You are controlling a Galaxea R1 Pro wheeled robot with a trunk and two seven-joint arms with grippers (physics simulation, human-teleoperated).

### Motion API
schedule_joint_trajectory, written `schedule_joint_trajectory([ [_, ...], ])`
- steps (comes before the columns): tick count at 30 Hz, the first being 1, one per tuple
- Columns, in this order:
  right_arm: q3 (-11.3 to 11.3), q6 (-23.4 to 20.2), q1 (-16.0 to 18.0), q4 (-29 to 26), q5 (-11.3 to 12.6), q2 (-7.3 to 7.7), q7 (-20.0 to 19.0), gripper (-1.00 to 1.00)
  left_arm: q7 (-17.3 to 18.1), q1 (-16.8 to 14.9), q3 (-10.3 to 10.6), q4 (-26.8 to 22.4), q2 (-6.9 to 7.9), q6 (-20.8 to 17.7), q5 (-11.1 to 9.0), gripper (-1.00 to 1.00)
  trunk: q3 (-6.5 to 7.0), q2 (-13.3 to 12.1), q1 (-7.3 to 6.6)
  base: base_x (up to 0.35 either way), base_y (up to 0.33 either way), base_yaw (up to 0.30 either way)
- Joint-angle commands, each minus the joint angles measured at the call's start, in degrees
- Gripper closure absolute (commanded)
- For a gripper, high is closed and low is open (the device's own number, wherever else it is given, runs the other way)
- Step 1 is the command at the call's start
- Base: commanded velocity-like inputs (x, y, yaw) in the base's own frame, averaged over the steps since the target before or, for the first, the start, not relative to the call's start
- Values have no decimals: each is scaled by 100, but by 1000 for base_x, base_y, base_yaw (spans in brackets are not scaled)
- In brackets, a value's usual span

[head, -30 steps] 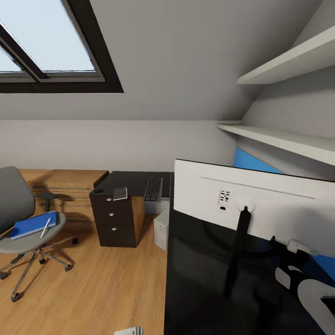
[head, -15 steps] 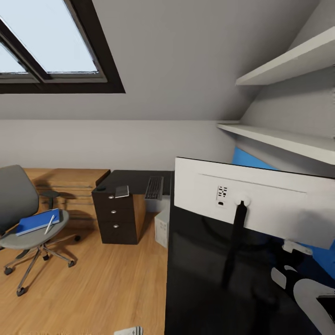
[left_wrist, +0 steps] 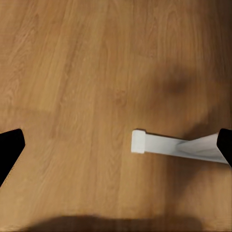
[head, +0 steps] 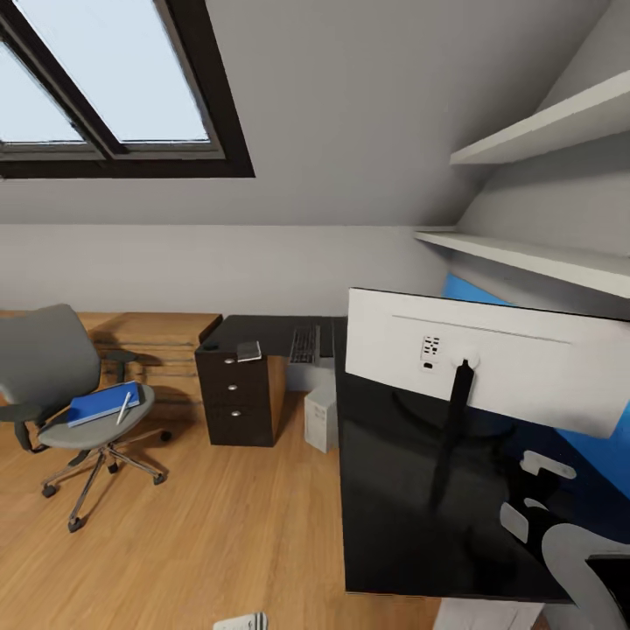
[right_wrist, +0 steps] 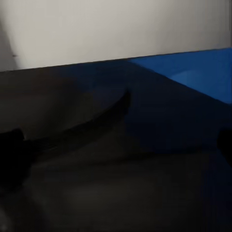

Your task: In the bedroom, organize the workspace by keeping the computer under the desk, ensuring the monitor is on the desk, placing the keyboard on the desk next to the monitor, placing the mouse on the desk next to the keyboard, moving the folder from the swivel chair onto the desk next to the mouse, stacking the notebook on top of the folder with the pen on top of the notebook, and positioning the swivel chair next to the desk.

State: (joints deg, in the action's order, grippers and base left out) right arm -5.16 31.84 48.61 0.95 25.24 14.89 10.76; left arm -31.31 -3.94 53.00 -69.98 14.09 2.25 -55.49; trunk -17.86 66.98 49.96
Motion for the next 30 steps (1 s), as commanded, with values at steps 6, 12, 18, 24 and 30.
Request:
schedule_joint_trajectory([
  [6,-54,16,8,10,18,-13,23,-100,-38,-10,15,-7,6,28,-41,-100,3,6,-2,-231,255,143],
  [12,-55,16,8,10,16,-20,23,-100,-41,-10,9,-7,6,29,-45,-100,21,6,-2,-99,263,235],
  [18,-64,9,8,6,12,-268,36,-100,-30,-10,-485,398,-65,17,-52,-100,37,6,-2,121,259,255],
  [24,-72,8,1,4,-1,-417,40,-100,-25,-10,-610,513,-121,9,-51,-100,39,6,-2,180,213,273],
  [30,-73,7,-1,2,-9,-520,41,-100,-32,-10,-623,566,-229,4,-48,-100,39,6,-2,34,38,276],
])
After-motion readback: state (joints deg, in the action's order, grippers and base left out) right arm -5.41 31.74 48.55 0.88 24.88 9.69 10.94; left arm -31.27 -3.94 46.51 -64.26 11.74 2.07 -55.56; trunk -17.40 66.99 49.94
